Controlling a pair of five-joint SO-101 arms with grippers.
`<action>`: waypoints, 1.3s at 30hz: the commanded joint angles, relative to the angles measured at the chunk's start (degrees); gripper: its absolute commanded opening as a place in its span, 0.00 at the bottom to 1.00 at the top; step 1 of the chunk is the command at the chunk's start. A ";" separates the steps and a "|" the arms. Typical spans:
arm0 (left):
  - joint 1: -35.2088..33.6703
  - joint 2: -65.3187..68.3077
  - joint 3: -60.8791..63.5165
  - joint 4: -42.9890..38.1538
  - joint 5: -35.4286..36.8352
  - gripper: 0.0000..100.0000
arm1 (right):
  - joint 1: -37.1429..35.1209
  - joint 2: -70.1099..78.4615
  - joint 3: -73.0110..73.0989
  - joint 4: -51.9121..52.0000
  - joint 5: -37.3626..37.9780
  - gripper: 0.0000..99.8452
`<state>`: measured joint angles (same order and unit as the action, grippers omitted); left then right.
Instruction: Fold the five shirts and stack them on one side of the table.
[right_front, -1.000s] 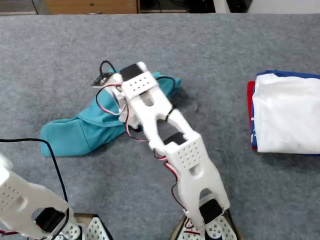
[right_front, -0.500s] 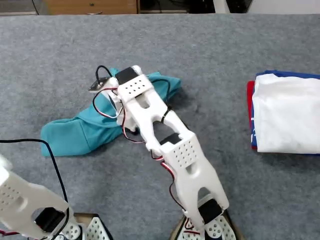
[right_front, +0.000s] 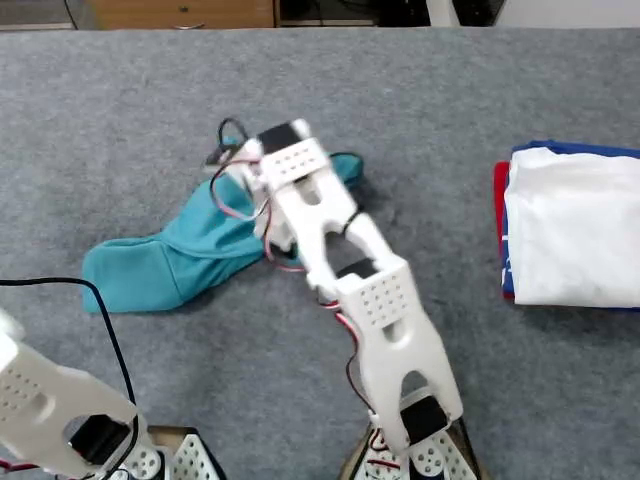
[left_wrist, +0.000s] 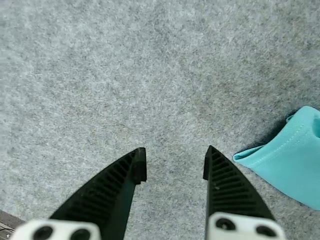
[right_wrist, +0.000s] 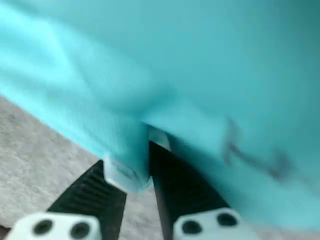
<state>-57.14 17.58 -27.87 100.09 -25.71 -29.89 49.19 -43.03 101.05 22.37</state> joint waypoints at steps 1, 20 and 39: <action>-0.09 -3.56 -5.36 0.62 -0.09 0.20 | 5.14 -12.70 0.31 1.41 3.87 0.00; 15.47 -9.89 -12.04 0.70 -0.09 0.20 | 21.67 -66.86 37.05 1.14 17.67 0.00; 47.30 -18.59 28.75 -0.88 -13.54 0.20 | 27.21 -67.03 42.68 1.14 17.23 0.00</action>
<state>-14.15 -3.25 0.70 100.09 -38.90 -3.87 -15.34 -1.45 101.32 39.52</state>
